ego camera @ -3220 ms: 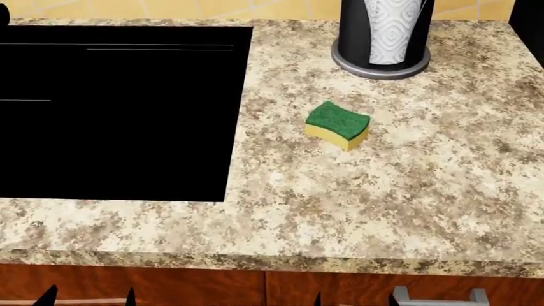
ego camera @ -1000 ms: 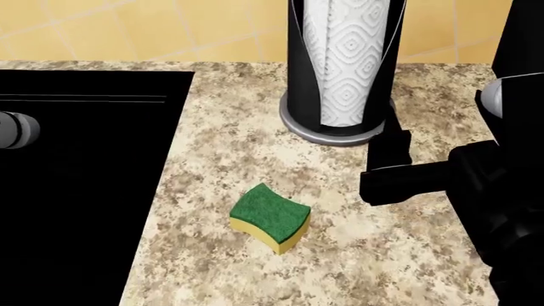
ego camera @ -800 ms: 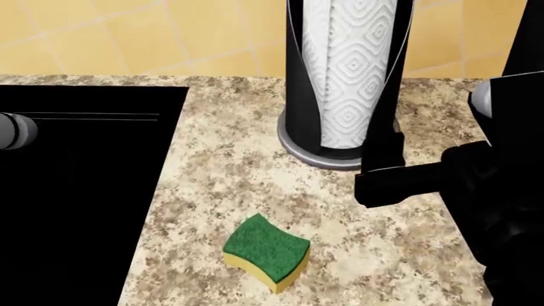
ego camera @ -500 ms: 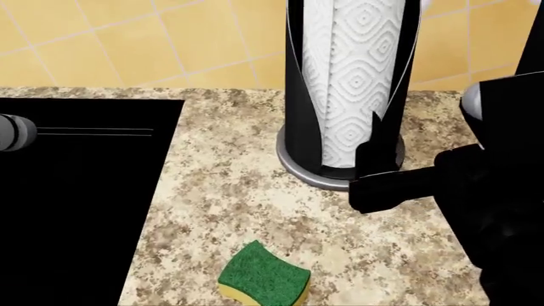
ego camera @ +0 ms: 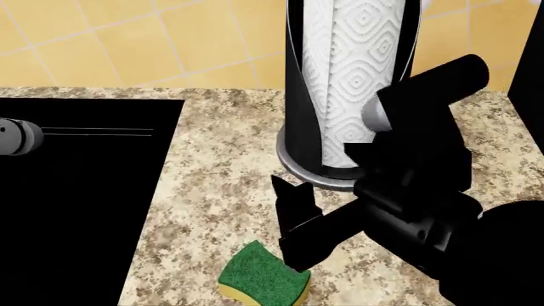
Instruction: Pick the pan and sponge and place them into the sink. Then turn on the water.
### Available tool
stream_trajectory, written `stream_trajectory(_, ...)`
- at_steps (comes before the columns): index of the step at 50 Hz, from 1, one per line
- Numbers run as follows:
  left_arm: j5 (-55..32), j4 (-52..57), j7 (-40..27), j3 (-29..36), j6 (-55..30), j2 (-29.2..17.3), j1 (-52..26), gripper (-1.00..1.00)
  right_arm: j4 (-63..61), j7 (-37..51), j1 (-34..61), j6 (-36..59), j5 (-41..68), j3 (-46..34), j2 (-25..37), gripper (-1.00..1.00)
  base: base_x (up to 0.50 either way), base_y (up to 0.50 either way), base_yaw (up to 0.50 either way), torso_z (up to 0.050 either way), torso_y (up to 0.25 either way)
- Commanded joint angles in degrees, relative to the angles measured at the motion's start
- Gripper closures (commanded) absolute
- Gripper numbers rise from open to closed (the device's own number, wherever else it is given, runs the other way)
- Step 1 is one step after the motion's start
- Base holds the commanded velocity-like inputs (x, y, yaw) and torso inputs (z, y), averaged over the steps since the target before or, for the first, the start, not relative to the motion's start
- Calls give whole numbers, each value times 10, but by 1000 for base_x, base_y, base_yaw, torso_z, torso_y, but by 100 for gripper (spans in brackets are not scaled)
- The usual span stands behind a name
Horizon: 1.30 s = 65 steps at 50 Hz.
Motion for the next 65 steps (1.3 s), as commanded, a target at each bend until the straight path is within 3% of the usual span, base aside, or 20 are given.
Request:
stream_trajectory(1, -2, -2, -2, 1, 1, -3, -1, -100, 111, 29, 91, 22, 184, -93, 45, -100, 0, 0, 0, 0, 0)
stream_trajectory(8, -8, 1, -4, 3, -5, -2, -2, -100, 159, -4, 175, 19, 192, -204, 74, -100, 0, 0, 0, 0, 0)
stream_trajectory(12, -12, 4, -3, 6, -10, -4, -6, -100, 206, -54, 248, 23, 205, -316, 100, -100, 0, 0, 0, 0, 0)
stream_trajectory(25, -21, 6, -9, 3, -19, -7, -14, -100, 267, -277, 351, -34, 17, -538, 71, -100, 0, 0, 0, 0, 0)
stream_trajectory(65, -32, 12, -11, 1, -3, -18, 11, -100, 387, -392, 293, -177, -101, -662, -28, -100, 0, 0, 0, 0, 0)
